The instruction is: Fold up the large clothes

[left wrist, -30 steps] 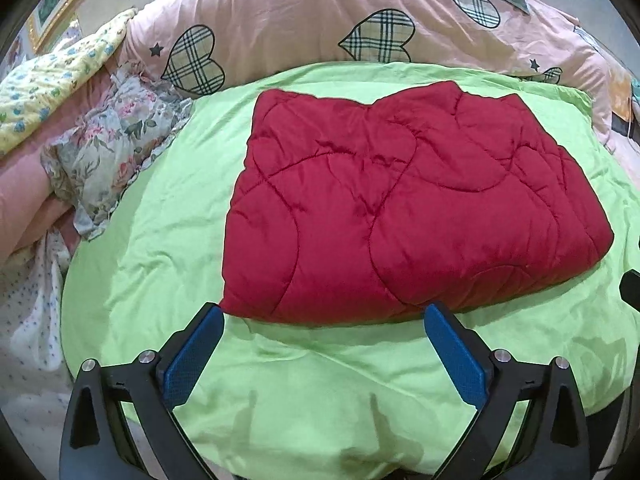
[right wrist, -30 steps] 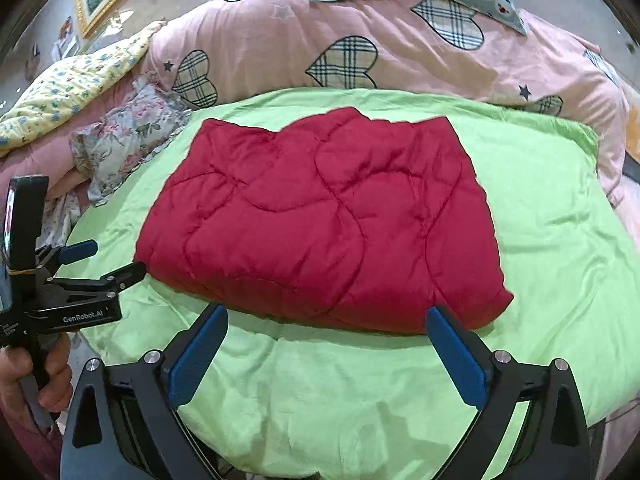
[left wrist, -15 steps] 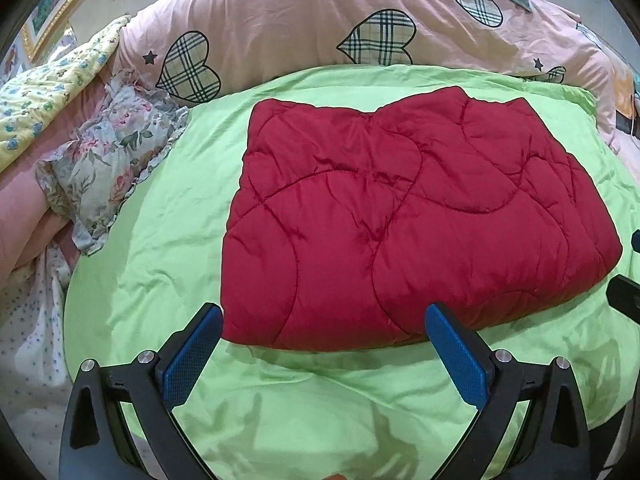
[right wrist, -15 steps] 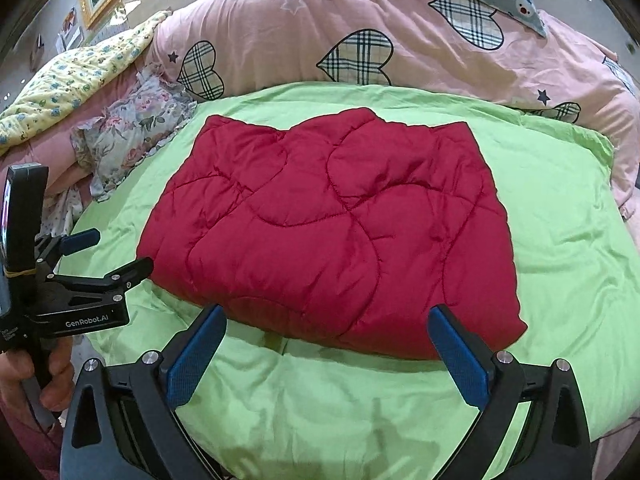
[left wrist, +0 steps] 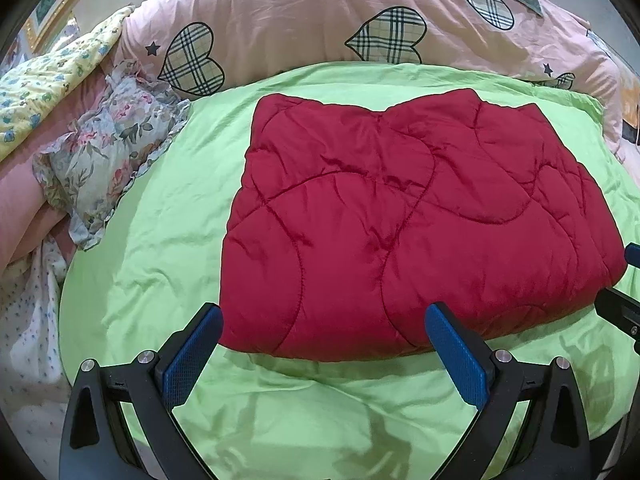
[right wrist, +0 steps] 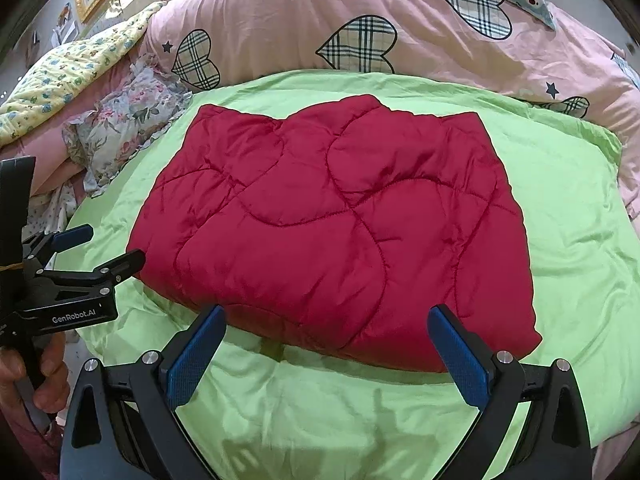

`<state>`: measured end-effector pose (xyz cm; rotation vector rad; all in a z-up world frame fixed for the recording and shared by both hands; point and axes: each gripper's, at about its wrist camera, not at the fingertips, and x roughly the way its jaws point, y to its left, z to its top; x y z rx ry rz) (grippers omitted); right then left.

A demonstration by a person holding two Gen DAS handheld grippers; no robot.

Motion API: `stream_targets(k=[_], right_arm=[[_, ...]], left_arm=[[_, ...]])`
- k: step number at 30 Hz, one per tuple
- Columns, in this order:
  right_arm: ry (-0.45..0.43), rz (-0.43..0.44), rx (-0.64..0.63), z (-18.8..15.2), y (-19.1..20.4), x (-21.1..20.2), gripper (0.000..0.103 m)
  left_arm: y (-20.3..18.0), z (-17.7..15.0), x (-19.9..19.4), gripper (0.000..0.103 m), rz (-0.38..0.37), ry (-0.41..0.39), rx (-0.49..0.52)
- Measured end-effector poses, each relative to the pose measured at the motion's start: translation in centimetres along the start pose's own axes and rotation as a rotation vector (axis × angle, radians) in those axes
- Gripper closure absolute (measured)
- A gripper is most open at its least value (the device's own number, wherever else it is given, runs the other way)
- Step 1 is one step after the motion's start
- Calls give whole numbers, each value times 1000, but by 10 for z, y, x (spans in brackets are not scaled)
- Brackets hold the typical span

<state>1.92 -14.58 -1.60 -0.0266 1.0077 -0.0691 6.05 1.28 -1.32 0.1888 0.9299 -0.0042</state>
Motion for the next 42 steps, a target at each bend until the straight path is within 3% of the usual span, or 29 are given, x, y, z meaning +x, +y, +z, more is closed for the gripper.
stream_targets(k=[42], right_arm=[[-12,-1,-7,9,0,4,2]], left_arm=[[-8,-1,2,1,-2,-12,-6]])
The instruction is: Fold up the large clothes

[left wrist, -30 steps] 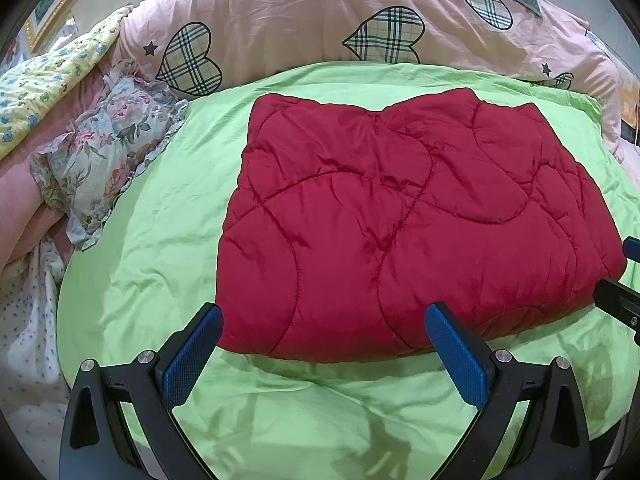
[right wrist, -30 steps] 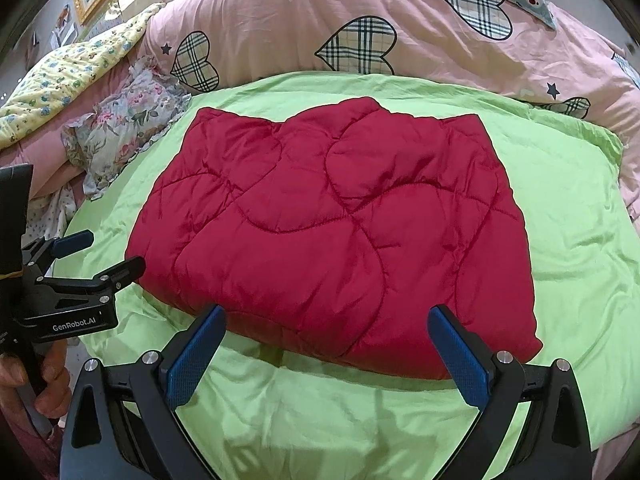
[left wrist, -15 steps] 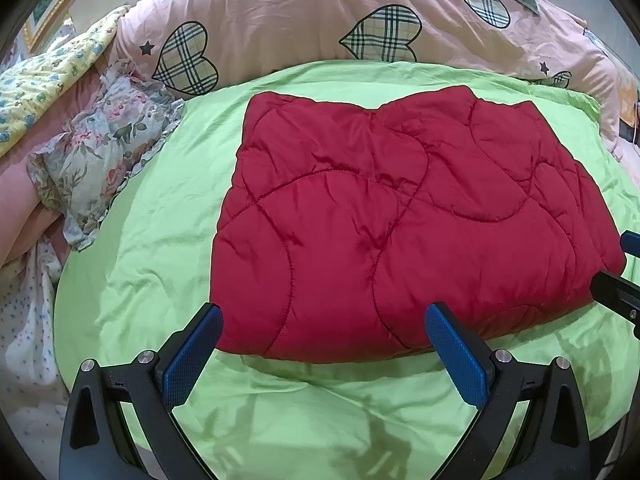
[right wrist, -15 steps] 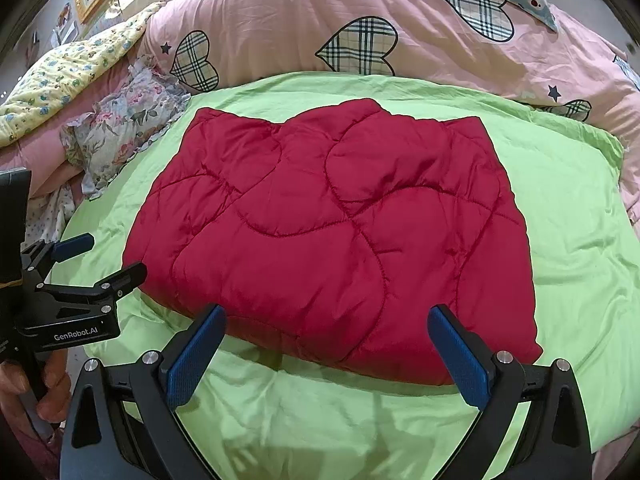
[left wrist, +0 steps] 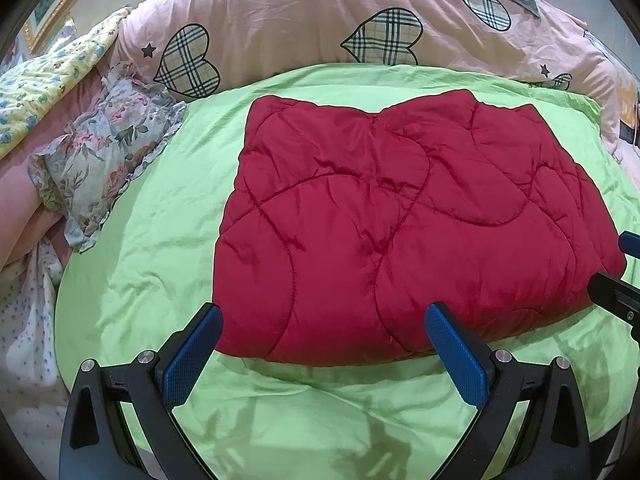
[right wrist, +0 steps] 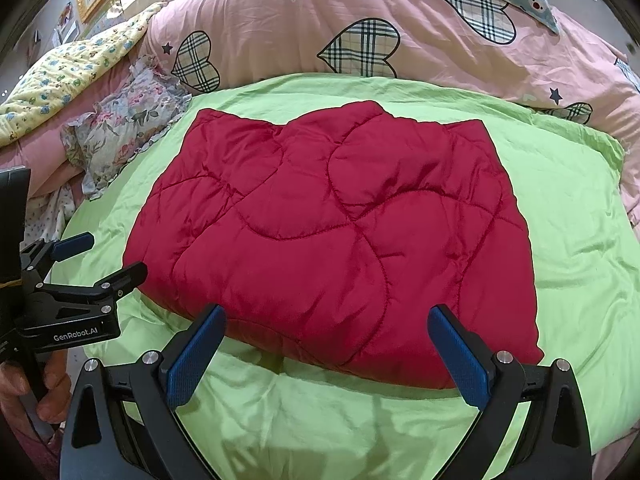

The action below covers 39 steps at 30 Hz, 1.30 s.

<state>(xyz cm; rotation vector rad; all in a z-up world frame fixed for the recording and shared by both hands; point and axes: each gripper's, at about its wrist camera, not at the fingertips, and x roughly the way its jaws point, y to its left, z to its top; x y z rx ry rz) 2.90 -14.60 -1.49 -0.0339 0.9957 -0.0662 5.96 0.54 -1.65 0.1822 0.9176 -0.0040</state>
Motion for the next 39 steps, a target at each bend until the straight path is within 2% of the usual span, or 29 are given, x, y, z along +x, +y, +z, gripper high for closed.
stream_targets(k=[24,39], right_arm=[[-32,4,-4,5,-3,-3,2],[-33,-4,17,6,-13,1,2]], left_arm=[[1,3,-5,1,13,-34,3],[5,8,5,1,13,-19,-10]])
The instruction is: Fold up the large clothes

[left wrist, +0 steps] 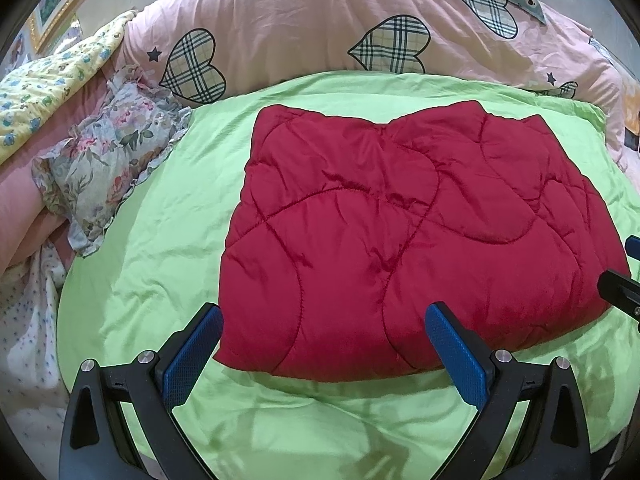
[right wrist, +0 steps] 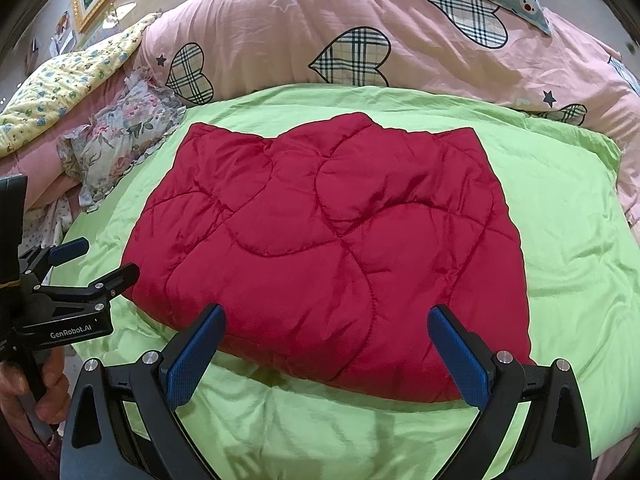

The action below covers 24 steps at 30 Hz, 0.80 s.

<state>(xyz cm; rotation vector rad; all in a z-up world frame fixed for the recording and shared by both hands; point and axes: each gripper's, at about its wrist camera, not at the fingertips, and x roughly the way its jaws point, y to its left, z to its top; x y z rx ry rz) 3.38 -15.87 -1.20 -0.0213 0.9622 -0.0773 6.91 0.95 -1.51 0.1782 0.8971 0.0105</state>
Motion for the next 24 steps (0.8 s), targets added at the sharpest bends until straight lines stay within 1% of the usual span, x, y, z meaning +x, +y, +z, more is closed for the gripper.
stream_targets(k=[10,24], right_arm=[[5,0,11,0,-4,3,2],[-9,10,9,-1,-3,-1,2]], left_arm=[[0,2,5,1,-6,4,-3],[-2,1,0,1,0,-5,-5]])
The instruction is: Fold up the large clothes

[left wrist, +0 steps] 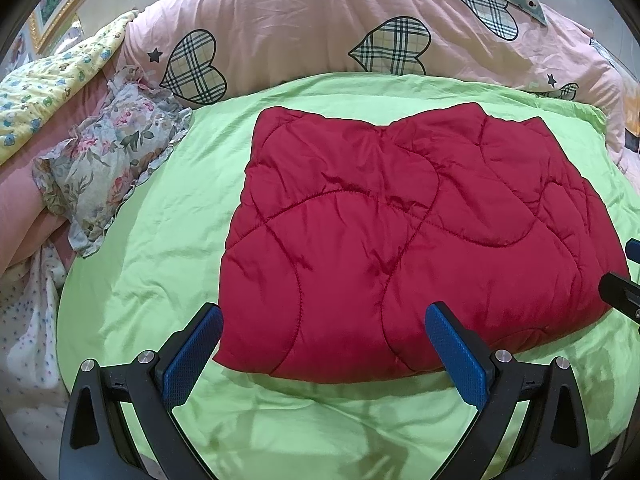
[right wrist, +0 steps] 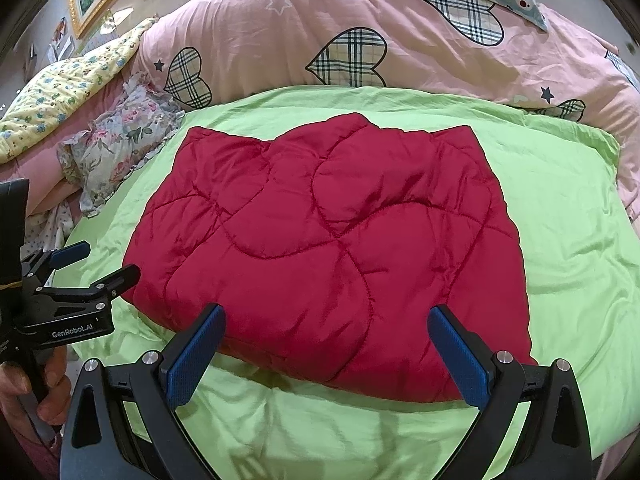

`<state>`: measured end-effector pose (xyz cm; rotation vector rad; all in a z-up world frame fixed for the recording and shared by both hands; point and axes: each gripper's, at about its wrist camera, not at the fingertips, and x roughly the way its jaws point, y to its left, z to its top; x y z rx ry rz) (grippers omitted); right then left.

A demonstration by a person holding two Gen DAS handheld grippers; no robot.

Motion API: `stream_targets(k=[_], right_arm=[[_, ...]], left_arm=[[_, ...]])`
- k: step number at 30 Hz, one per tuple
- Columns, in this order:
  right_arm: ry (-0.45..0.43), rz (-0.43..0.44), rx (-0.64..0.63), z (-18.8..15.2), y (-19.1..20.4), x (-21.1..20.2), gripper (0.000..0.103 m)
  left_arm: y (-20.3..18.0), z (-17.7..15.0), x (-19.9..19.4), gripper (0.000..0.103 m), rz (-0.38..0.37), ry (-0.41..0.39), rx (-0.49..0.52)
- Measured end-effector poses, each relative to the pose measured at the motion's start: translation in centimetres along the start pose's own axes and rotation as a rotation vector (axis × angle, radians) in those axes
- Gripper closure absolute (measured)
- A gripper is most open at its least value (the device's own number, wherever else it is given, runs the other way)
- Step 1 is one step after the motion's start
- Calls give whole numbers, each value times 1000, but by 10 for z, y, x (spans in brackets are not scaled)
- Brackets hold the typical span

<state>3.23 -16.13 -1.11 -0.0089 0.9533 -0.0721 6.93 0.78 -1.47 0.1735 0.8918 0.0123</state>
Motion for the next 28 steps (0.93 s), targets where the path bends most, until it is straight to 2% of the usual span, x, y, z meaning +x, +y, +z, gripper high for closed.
stream_targets(k=[17,28], right_arm=[[-4,-2,0,3,2,-1,2],[3,13,7,2,2,5,2]], left_arm=[[3,1,0,1,-7,-5,-10],[2,2,0,1,-79,-15,-24]])
